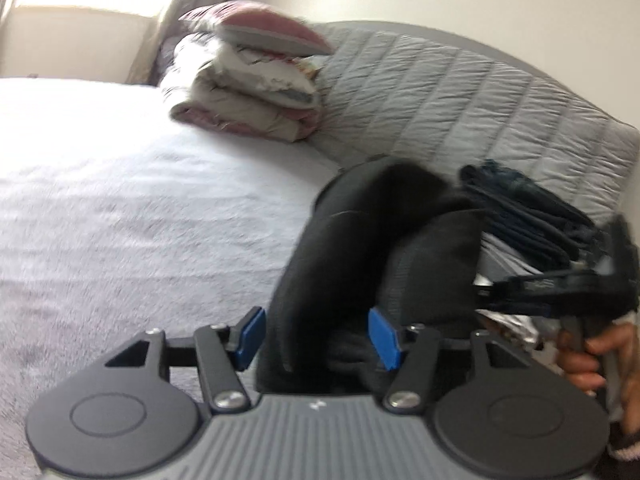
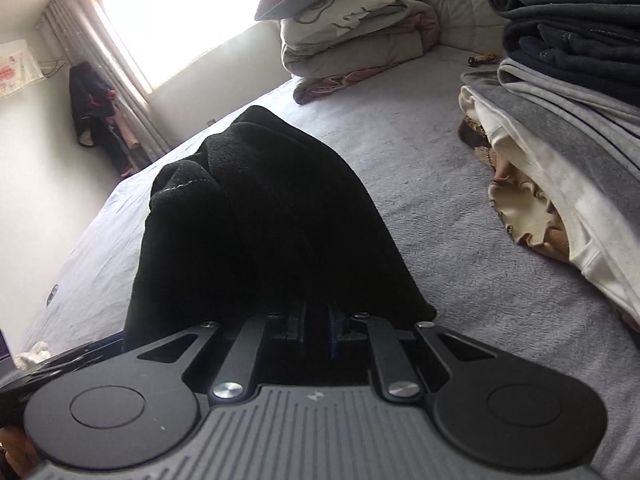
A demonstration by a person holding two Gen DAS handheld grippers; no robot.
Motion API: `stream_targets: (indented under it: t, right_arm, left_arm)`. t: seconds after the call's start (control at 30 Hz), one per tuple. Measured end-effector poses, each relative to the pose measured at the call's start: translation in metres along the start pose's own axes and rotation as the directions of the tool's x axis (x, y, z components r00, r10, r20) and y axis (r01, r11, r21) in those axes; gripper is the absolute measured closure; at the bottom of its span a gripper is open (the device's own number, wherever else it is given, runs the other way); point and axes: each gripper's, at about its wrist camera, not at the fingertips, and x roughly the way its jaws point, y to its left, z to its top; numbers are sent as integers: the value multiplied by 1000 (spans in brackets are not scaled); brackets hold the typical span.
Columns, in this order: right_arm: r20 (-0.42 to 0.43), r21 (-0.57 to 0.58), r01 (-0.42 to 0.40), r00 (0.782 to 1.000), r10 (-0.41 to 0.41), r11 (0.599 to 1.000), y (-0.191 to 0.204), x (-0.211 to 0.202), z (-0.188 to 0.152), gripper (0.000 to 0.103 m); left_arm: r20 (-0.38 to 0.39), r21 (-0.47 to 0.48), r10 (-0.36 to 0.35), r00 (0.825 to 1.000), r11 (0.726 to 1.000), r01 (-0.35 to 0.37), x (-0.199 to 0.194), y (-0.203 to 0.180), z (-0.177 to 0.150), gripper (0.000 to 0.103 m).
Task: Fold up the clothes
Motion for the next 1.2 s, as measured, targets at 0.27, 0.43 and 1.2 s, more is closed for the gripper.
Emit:
stream_targets:
  t: [0.27, 0.43, 1.2]
  right_arm:
    - [9, 25, -9, 1000, 9, 1000, -1, 8, 5, 91]
    - [33, 55, -69, 997, 67, 996, 3, 11, 9, 91]
    - [63, 42, -261, 964, 258, 964, 84, 99, 49, 94]
  left_arm:
    - [-70, -81, -14, 997, 997, 8, 50, 14, -3, 58]
    - [-43, -147, 53, 998, 987, -59, 59, 21, 0, 92]
    - [262, -38, 442, 858, 893, -448, 1, 110, 162, 96]
